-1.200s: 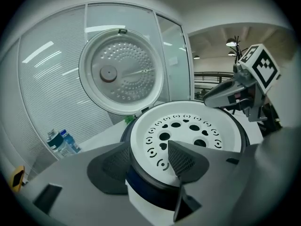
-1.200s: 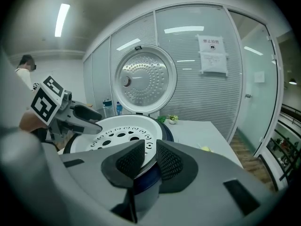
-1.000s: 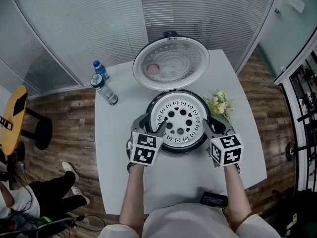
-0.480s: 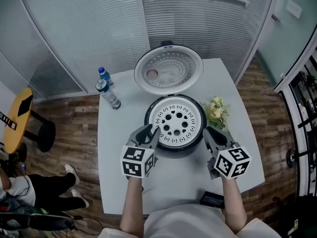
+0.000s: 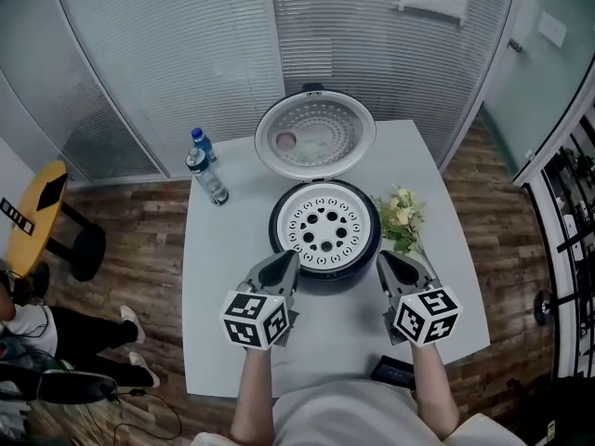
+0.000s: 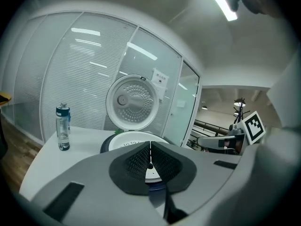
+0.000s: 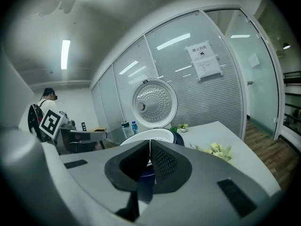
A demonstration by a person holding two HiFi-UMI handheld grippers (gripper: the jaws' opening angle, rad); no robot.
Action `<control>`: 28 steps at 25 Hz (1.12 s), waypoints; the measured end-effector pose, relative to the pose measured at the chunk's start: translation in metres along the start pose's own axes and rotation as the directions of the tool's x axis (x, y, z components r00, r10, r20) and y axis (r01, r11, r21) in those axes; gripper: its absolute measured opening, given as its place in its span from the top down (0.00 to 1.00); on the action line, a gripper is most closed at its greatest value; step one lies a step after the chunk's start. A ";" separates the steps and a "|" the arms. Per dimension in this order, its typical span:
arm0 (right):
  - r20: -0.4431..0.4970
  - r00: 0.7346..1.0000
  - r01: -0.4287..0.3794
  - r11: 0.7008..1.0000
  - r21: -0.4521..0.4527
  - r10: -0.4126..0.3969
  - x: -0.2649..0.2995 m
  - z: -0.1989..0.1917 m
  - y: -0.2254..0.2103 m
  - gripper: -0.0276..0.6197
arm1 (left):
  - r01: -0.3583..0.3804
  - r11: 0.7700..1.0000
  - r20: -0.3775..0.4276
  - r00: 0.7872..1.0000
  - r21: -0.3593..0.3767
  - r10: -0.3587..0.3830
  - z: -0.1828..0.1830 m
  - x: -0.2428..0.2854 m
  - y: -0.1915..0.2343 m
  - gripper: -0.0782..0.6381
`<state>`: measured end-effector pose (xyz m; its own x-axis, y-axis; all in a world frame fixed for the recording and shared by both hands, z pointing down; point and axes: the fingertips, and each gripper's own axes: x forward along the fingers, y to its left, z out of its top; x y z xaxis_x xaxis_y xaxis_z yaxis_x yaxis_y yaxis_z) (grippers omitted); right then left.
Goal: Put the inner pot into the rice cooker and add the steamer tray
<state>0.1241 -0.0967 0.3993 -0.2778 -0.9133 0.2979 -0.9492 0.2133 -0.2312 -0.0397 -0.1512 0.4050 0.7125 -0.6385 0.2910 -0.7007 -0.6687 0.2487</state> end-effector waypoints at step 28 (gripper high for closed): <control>-0.050 0.999 -0.011 1.000 0.003 0.011 -0.015 -0.013 -0.013 0.93 | 0.008 0.999 0.006 1.000 0.041 -0.008 -0.002 0.003 -0.016 0.88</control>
<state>0.1389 -0.0816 0.4095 -0.2954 -0.8923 0.3413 -0.9456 0.2222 -0.2375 -0.0264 -0.1417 0.4039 0.7184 -0.6353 0.2835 -0.6931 -0.6888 0.2127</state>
